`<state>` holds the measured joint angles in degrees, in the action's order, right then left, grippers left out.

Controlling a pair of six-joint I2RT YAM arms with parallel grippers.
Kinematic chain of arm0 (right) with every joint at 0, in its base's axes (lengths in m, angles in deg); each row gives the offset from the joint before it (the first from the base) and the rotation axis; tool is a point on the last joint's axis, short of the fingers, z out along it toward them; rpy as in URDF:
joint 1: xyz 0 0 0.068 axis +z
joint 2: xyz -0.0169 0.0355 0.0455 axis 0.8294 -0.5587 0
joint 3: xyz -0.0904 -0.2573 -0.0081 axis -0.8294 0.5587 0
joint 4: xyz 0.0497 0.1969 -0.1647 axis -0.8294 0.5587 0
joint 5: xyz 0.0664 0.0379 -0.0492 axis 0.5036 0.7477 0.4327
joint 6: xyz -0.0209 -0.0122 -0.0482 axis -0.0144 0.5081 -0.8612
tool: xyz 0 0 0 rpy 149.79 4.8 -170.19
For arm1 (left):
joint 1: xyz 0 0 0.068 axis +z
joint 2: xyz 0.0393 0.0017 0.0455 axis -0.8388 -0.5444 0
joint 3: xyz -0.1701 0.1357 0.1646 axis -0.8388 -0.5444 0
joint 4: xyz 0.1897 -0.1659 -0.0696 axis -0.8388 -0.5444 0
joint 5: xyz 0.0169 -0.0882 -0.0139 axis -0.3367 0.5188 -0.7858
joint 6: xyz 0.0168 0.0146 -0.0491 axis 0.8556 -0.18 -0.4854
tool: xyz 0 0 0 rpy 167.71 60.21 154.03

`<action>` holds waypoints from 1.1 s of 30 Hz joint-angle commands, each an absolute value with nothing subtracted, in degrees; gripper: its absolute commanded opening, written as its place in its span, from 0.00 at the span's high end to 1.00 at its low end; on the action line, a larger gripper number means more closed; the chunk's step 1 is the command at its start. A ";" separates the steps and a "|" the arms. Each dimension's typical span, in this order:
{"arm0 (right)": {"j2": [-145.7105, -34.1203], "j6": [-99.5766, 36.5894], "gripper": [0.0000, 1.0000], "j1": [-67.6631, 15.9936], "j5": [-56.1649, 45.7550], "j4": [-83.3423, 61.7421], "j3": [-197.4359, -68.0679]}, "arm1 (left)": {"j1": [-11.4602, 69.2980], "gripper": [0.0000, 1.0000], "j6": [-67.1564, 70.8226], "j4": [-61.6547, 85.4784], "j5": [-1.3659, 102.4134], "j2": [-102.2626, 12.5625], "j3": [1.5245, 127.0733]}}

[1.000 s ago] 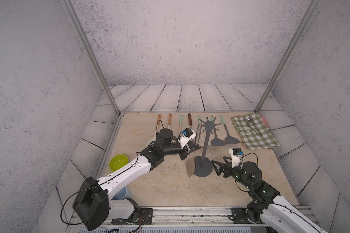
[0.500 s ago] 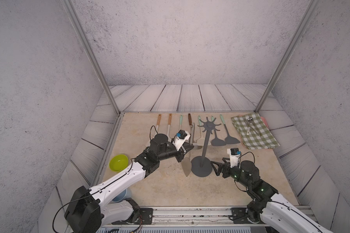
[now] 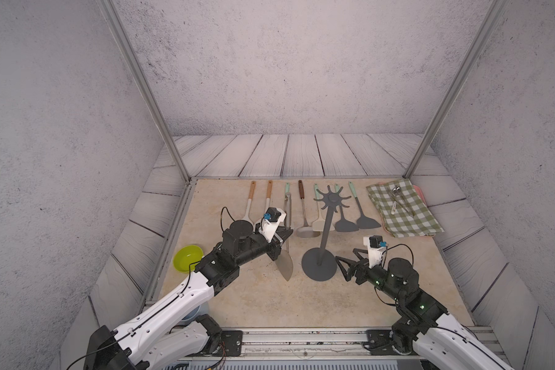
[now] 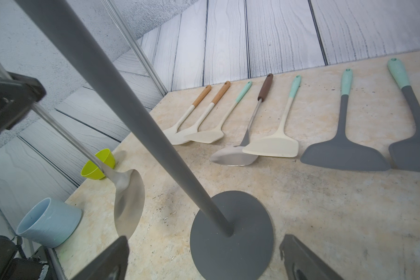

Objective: Take the spatula off the kitchen utensil rack
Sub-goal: Place the spatula at the center of the board.

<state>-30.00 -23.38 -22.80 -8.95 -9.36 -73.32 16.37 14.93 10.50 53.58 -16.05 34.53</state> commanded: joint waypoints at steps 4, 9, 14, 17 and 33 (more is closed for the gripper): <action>-30.89 -22.67 0.01 -22.97 -4.25 -8.96 -79.83 | 16.32 1.00 12.40 4.07 44.66 -10.56 35.20; -34.14 -23.93 0.01 -22.95 -5.72 -9.15 -82.92 | 16.41 1.00 10.88 -2.17 36.66 -8.99 37.72; -34.44 -24.71 0.01 -22.99 -11.97 -10.69 -80.31 | 16.85 1.00 10.42 -7.09 31.31 -10.87 41.32; -31.64 -25.62 0.01 -22.95 -15.13 -10.07 -77.91 | 17.28 1.00 10.38 -10.13 28.84 -12.71 43.59; -23.97 -25.48 0.01 -22.97 -21.65 -9.48 -71.43 | 31.04 1.00 9.05 -25.46 24.62 -24.65 63.18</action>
